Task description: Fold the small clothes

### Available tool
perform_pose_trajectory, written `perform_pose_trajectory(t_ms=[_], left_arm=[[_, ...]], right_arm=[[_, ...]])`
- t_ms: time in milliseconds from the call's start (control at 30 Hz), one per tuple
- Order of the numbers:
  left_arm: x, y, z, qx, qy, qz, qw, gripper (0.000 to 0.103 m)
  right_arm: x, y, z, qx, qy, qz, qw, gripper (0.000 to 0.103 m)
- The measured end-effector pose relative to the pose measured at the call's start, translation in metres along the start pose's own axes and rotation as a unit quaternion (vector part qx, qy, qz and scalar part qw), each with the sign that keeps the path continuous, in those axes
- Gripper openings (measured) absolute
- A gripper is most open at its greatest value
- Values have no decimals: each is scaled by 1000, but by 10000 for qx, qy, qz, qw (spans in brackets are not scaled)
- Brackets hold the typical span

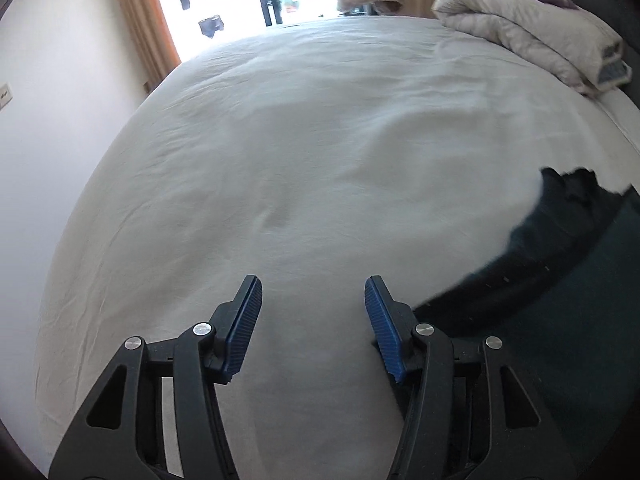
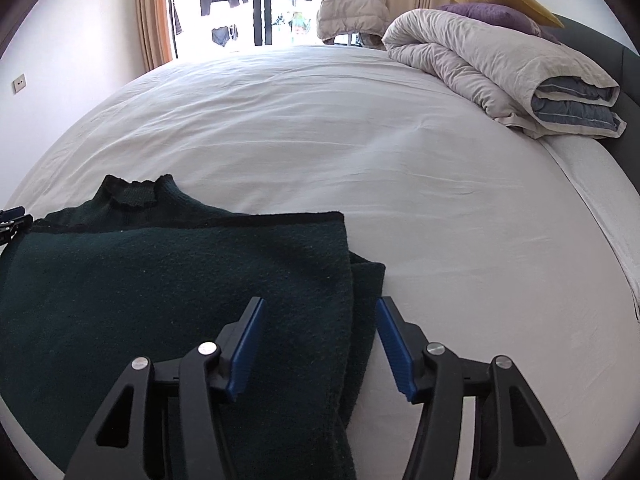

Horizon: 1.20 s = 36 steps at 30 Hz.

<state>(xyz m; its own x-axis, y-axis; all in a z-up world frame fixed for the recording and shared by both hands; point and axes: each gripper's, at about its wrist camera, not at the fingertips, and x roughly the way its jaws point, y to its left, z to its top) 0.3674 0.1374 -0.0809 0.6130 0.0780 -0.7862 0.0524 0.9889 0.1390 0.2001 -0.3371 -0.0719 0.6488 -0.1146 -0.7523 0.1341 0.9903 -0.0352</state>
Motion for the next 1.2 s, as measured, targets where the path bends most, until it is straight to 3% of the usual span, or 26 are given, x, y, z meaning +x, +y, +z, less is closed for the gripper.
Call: perform_pose_trajectory(t_ms=[100, 200, 267, 333, 400, 533, 667, 733, 900, 1033, 1200], left_arm=[[-9, 18, -3, -424, -192, 160, 9988, 53], [-42, 30, -13, -553, -626, 214, 9963, 53], [-73, 33, -28, -597, -905, -152, 9940, 53], [-92, 22, -47, -539, -1046, -684, 9907, 53], [-106, 14, -73, -506, -1082, -709, 9903, 53], [-113, -3, -117, -782, -1095, -1138, 9844, 53], [-106, -25, -143, -666, -805, -1581, 9819, 53], [-107, -23, -154, -855, -779, -1851, 9759, 53], [-95, -8, -167, -1333, -792, -2361, 9593, 54], [-95, -7, -171, -1374, -806, -2402, 9576, 54], [-97, -4, -175, -1447, -793, -2488, 9544, 54]], right_arm=[[-8, -1, 0, 94, -121, 8, 9999, 58], [-23, 15, 7, -131, -376, 364, 9985, 58], [-36, 41, 15, -496, -529, 824, 9940, 58], [-48, 80, 24, -1050, -653, 1311, 9836, 57], [-57, 125, 34, -1653, -695, 1631, 9702, 49], [-56, 220, 53, -2676, -536, 2144, 9379, 38], [-37, 304, 63, -3656, -213, 2247, 9030, 36], [-19, 332, 68, -3880, 31, 2217, 8946, 36], [11, 370, 69, -4428, 462, 2070, 8712, 36], [22, 385, 59, -4831, 822, 2067, 8468, 36], [35, 390, 69, -4699, 1048, 2068, 8517, 36]])
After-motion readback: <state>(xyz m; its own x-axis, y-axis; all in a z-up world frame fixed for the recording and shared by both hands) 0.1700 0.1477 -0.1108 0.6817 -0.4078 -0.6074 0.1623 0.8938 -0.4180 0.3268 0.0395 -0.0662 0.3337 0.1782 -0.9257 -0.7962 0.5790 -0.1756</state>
